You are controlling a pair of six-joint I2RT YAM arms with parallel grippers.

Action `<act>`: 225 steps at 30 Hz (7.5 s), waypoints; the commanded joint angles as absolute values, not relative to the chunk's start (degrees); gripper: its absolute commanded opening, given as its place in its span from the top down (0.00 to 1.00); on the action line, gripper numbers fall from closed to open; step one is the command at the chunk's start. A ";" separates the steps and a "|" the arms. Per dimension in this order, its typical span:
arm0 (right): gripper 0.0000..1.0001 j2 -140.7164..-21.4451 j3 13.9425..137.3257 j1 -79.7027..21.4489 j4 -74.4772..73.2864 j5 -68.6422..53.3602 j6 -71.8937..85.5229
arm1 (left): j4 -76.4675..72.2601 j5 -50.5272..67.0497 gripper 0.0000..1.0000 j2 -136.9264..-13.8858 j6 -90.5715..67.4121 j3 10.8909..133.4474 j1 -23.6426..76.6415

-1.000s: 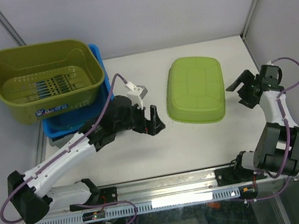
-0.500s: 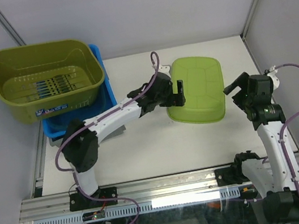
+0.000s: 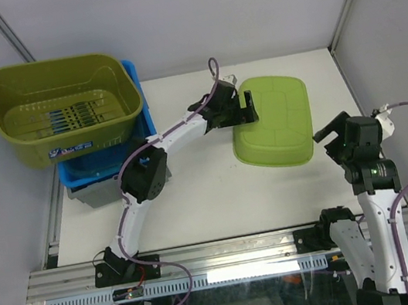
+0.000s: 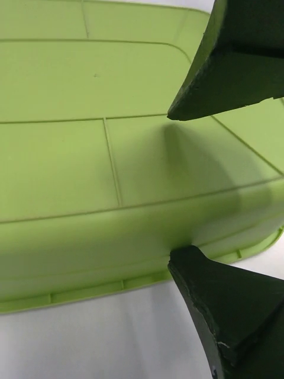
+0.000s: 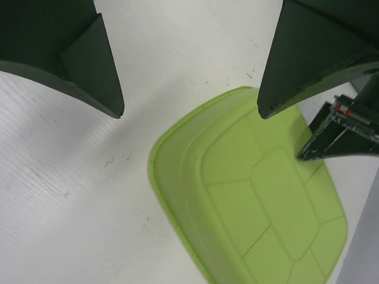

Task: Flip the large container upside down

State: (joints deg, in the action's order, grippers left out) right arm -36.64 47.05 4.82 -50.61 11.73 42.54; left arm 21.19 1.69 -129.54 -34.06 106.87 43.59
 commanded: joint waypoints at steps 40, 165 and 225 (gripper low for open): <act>0.01 -76.10 37.95 -2.36 2.15 13.03 40.86 | 14.11 16.11 0.01 -70.11 -24.27 73.85 44.72; 0.06 -9.46 47.13 0.85 -36.57 44.15 38.05 | 28.54 -22.48 1.00 -99.86 14.15 110.86 70.78; 0.62 -77.95 65.40 -56.43 -40.51 10.83 11.90 | 33.65 -13.93 0.01 -65.59 -27.21 76.91 32.43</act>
